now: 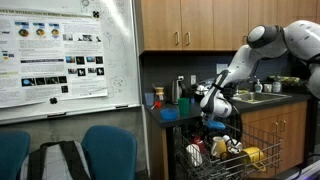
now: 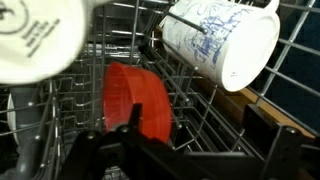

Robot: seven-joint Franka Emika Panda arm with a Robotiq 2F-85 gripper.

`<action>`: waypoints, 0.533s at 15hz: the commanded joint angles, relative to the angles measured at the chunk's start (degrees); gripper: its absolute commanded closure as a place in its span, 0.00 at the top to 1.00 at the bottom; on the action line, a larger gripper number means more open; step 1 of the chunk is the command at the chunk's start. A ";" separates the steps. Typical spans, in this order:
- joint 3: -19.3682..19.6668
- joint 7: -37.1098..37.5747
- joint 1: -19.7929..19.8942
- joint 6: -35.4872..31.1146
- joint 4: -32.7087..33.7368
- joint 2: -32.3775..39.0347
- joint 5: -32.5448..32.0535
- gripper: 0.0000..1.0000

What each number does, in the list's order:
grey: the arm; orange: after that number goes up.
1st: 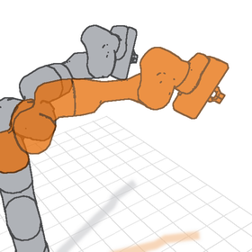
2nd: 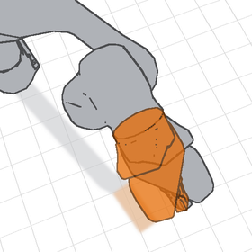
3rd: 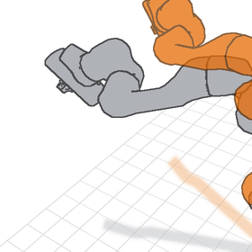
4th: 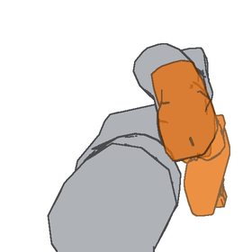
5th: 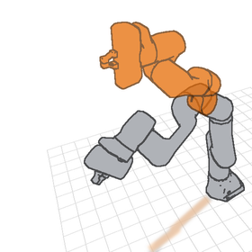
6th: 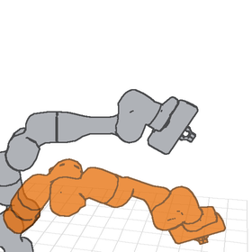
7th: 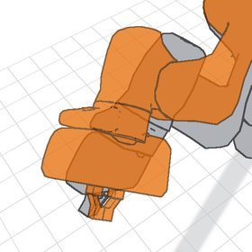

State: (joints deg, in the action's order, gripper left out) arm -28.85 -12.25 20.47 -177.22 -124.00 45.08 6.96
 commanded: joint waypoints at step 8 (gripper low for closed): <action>-1.42 -0.19 2.55 -0.81 -0.73 1.71 -2.00 1.00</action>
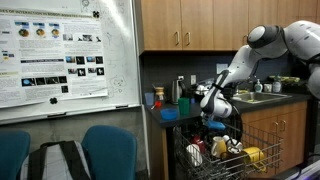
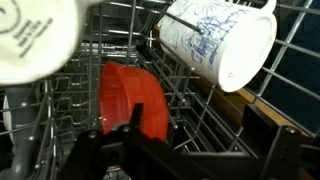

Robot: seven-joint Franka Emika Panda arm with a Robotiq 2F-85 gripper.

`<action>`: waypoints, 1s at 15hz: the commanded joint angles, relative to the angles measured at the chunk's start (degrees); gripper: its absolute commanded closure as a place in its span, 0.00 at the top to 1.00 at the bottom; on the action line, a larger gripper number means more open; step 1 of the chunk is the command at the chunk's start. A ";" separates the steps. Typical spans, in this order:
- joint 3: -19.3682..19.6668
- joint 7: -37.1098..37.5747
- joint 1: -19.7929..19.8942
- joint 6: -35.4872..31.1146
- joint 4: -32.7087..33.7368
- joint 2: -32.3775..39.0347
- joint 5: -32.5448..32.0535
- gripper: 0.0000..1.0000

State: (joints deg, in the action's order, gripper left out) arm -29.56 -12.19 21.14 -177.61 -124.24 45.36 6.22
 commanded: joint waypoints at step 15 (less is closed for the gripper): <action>3.18 -0.07 1.61 -0.51 -0.08 1.83 -3.78 1.00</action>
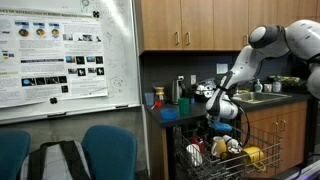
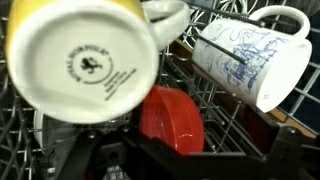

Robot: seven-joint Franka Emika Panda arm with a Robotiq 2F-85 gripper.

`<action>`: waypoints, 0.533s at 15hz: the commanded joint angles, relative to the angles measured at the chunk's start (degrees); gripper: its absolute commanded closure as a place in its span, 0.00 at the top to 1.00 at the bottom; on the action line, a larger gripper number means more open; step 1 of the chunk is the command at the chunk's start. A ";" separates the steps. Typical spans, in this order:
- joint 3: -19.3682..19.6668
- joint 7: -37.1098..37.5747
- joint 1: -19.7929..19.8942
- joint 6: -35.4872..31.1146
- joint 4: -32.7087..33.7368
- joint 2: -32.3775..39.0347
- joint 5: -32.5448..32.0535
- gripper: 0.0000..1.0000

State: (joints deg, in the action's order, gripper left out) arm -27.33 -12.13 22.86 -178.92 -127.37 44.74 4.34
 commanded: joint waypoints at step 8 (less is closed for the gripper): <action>0.69 -0.54 -0.01 1.10 4.97 3.79 -3.04 1.00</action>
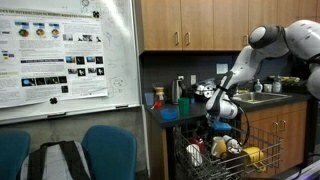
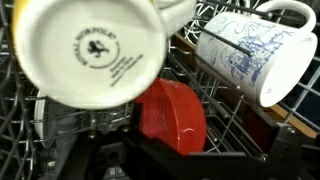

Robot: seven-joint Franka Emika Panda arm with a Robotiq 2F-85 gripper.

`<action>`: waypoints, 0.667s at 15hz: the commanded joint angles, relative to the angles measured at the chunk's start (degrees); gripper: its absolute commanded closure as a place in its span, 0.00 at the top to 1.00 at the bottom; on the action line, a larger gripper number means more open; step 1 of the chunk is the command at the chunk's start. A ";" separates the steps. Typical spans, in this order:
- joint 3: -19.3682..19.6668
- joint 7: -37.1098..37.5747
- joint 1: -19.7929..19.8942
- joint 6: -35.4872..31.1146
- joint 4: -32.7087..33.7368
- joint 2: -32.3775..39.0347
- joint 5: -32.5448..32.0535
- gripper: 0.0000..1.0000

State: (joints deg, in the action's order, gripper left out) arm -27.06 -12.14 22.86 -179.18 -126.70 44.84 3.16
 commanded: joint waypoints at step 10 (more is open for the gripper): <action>0.79 -0.49 -1.21 3.03 7.39 5.71 -2.77 1.00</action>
State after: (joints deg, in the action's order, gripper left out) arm -27.26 -12.04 22.60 -179.13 -125.38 45.21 1.96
